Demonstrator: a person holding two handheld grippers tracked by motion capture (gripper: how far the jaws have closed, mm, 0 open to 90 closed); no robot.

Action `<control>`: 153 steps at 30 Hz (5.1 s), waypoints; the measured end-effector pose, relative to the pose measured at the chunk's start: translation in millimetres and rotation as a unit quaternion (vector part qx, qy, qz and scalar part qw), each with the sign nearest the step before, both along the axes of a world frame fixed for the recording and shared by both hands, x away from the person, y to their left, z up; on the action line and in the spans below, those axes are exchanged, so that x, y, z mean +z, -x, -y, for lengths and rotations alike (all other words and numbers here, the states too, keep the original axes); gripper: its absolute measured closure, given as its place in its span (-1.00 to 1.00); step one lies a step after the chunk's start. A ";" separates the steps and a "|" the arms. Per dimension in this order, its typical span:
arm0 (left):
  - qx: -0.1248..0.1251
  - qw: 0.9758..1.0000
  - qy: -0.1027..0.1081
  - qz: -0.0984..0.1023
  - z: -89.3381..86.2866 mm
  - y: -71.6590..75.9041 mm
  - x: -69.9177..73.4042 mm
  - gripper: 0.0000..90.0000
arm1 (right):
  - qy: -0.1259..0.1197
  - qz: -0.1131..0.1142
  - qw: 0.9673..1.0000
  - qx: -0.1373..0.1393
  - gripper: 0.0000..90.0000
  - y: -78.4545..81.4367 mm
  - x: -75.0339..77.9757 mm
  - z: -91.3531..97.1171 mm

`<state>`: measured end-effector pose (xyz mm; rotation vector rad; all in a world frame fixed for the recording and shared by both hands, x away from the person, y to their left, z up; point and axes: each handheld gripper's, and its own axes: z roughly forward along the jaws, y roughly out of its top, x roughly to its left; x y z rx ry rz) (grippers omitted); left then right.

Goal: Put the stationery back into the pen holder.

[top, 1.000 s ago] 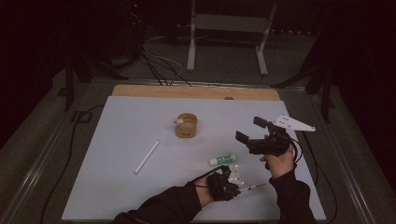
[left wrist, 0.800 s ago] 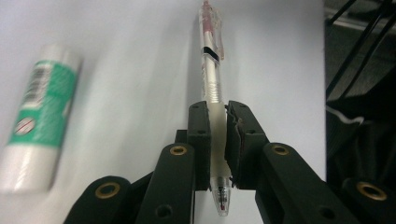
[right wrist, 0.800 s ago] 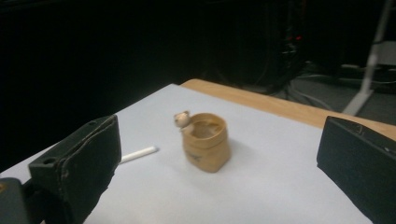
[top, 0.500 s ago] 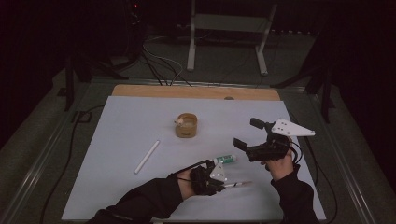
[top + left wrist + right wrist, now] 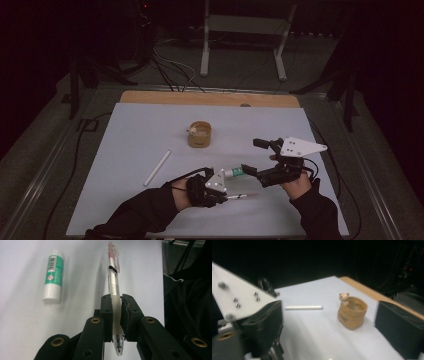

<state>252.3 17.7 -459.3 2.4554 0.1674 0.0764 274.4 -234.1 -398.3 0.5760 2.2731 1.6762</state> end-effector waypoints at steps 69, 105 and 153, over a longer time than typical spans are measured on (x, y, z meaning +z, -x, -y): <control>0.089 0.996 0.013 0.008 -30.8 -34.3 18.5 0.80 | 0.532 0.344 0.773 0.022 0.77 51.0 -76.6 -123.7; 0.151 0.973 0.172 -0.010 -83.0 -8.9 -13.6 -0.96 | 0.346 0.205 0.912 -0.079 0.77 -3.2 -29.2 -77.4; 0.164 0.965 0.207 -0.009 -98.1 -1.4 -34.7 -0.99 | 0.142 0.071 0.977 -0.142 0.77 -102.6 6.8 -101.7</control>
